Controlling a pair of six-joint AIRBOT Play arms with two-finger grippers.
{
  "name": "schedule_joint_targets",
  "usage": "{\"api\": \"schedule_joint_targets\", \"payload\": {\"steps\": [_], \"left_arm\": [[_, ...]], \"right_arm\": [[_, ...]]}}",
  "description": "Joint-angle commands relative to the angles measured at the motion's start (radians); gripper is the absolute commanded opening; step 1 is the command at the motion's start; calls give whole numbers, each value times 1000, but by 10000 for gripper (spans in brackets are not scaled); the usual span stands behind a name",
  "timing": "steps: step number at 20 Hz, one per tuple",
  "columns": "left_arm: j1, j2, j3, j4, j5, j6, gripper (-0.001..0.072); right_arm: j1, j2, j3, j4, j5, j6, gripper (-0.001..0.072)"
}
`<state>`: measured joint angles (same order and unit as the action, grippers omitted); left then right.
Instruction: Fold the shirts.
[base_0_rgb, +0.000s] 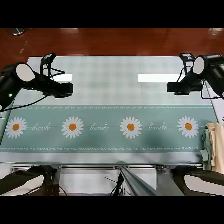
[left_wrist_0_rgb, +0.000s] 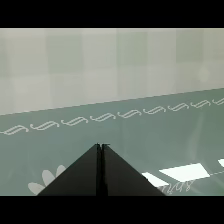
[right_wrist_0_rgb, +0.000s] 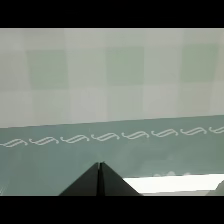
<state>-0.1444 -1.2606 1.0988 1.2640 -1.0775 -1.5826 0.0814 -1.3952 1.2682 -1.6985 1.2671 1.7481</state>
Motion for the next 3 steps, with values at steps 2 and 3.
{"api": "schedule_joint_targets", "payload": {"steps": [2, 3], "left_arm": [[1, -5, 0, 1, -4, -1, 23], [1, -6, 0, 1, -4, -1, 23]], "right_arm": [[1, -1, 0, -5, 5, 2, 21], [1, -1, 0, -5, 5, 2, 21]]}}
